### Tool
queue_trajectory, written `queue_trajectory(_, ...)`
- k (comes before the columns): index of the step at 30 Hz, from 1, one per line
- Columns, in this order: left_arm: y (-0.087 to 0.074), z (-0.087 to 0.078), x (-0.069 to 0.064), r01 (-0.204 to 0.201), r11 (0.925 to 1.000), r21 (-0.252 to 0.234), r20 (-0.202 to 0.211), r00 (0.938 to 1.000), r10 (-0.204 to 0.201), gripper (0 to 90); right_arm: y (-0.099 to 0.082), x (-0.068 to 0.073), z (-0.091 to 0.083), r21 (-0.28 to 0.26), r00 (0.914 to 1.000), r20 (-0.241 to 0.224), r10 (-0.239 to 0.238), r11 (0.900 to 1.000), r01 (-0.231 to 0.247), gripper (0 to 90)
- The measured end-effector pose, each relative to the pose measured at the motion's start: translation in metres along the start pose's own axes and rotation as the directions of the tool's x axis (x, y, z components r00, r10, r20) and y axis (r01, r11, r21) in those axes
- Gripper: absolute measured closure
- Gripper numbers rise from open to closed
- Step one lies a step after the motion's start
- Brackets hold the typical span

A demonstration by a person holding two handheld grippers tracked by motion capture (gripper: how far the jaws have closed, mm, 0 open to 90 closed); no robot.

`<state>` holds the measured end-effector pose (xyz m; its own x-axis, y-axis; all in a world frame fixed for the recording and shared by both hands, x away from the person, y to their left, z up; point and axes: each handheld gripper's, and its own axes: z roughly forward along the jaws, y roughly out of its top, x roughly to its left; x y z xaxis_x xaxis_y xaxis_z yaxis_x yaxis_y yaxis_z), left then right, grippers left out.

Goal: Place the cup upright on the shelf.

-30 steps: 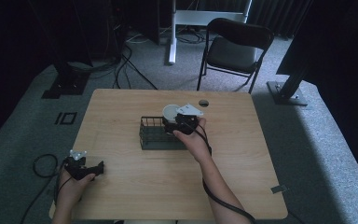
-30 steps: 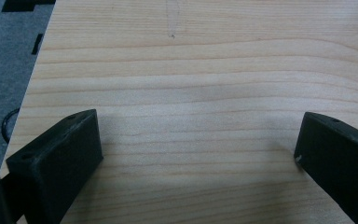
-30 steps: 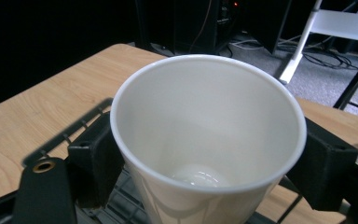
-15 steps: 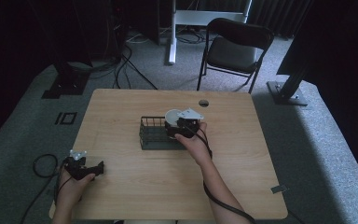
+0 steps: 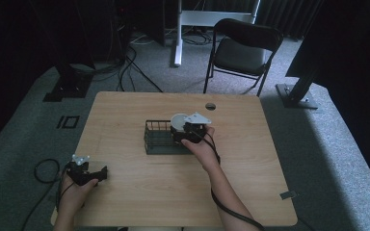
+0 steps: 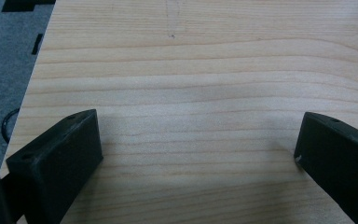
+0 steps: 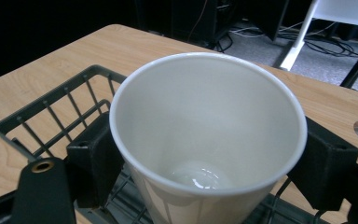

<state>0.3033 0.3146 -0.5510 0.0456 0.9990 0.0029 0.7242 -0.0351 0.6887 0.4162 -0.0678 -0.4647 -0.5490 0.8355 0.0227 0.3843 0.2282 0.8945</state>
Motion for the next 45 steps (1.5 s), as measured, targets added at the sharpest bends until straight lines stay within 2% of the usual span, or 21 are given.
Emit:
queue_trajectory(2, 0.000, 0.000, 0.000, 0.000, 1.0000, 0.000, 0.000, 1.0000, 0.000, 0.9, 0.001, 0.000, -0.001, 0.007, 0.9999, -0.012, -0.011, 0.9999, 0.011, 19.1)
queue_trajectory(5, 0.000, 0.000, 0.000, 0.000, 1.0000, 0.000, 0.000, 1.0000, 0.000, 0.9, 0.001, 0.001, -0.003, 0.004, 0.9996, -0.007, -0.028, 0.9996, 0.028, 13.4)
queue_trajectory(11, 0.000, 0.000, 0.000, -0.001, 1.0000, 0.001, 0.000, 1.0000, 0.001, 0.9, 0.003, 0.001, -0.010, -0.004, 0.9992, -0.026, -0.029, 0.9996, 0.029, 11.3)
queue_trajectory(15, 0.000, 0.000, 0.000, -0.001, 1.0000, 0.001, 0.000, 1.0000, 0.001, 0.9, 0.002, -0.002, -0.015, -0.016, 0.9992, -0.038, -0.011, 0.9998, 0.010, 11.3)
queue_trajectory(19, 0.000, 0.000, 0.000, -0.001, 1.0000, 0.000, 0.000, 1.0000, 0.001, 1.0, 0.000, -0.005, -0.020, -0.001, 0.9990, -0.025, -0.036, 0.9993, 0.036, 11.3)
queue_trajectory(23, 0.000, 0.000, 0.000, 0.000, 1.0000, 0.001, 0.000, 1.0000, 0.000, 1.0, -0.005, -0.007, -0.026, 0.000, 0.9990, -0.039, -0.020, 0.9998, 0.020, 11.3)
queue_trajectory(30, 0.000, 0.000, 0.000, 0.000, 1.0000, 0.000, 0.000, 1.0000, 0.000, 0.9, -0.011, -0.011, -0.036, -0.004, 0.9985, -0.051, -0.019, 0.9998, 0.019, 11.3)
queue_trajectory(39, 0.000, 0.000, 0.000, 0.001, 1.0000, -0.001, 0.000, 1.0000, -0.001, 0.9, -0.017, -0.014, -0.053, -0.036, 0.9973, -0.072, -0.017, 0.9993, 0.015, 11.3)
queue_trajectory(45, 0.000, 0.000, 0.000, 0.001, 1.0000, -0.001, 0.000, 1.0000, -0.001, 1.0, -0.023, -0.019, -0.065, -0.047, 0.9981, -0.058, -0.022, 0.9987, 0.020, 11.3)
